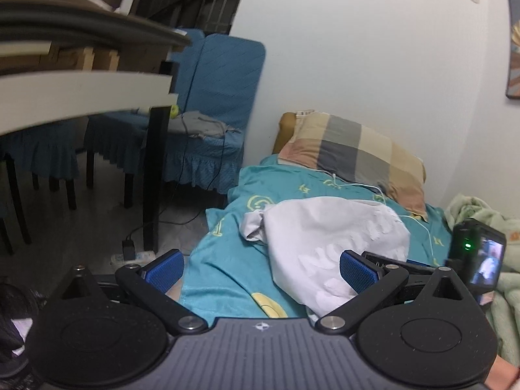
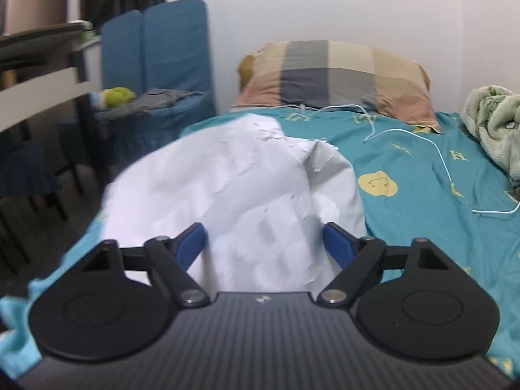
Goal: Fold clothes
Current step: 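Pinch the white T-shirt with the right tool and lift it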
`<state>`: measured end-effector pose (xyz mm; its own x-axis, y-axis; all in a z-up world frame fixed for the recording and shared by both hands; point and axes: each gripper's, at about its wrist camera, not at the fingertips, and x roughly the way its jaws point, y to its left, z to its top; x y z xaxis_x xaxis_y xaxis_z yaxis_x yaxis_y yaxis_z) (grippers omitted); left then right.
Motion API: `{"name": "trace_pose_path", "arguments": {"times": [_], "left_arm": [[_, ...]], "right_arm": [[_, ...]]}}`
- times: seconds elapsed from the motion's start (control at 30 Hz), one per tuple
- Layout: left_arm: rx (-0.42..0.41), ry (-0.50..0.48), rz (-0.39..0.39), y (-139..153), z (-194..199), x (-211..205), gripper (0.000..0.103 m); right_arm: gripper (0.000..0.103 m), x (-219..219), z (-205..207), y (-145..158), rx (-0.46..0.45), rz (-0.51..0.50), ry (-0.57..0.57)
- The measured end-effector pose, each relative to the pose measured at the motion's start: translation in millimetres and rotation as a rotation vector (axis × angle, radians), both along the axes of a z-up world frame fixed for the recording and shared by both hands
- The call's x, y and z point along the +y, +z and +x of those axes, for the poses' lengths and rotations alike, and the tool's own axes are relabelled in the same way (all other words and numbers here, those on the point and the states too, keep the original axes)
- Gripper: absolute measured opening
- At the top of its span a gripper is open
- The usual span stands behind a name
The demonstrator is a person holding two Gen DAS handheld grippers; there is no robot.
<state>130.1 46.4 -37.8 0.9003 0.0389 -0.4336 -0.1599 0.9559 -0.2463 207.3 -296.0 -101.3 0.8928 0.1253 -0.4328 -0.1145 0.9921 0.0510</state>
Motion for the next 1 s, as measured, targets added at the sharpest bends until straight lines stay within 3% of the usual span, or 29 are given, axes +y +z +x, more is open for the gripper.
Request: {"name": "trace_pose_path", "arguments": {"times": [0.07,0.2,0.23,0.43,0.7,0.83,1.0], "left_arm": [[0.02,0.002,-0.024,-8.5,5.6,7.8,0.103],[0.033,0.028,-0.092,-15.0,7.5,23.0,0.103],[0.033,0.031,-0.118,-15.4,8.0,26.4,0.103],[-0.026,0.028,-0.087,-2.5,-7.9,23.1,0.103],[-0.055,-0.061,-0.184,15.4,-29.2,21.2,0.103],[-0.022,-0.105,-0.246,14.5,-34.7,17.6,0.103],[0.059,-0.167,-0.263,2.9,-30.9,6.9,0.103]], "right_arm": [[0.067,4.8,18.5,-8.0,0.006,-0.006,-0.004],[0.018,14.2,49.8,-20.5,0.013,-0.022,-0.007],[0.014,16.0,43.9,-14.7,0.002,-0.038,0.007],[0.009,10.4,-0.3,45.2,-0.069,-0.086,0.06],[0.009,-28.6,-108.6,160.0,-0.185,-0.063,0.107],[0.009,-50.9,-158.4,162.9,-0.014,0.024,0.142],[0.01,-72.4,-174.9,95.6,0.323,0.135,0.094]]}}
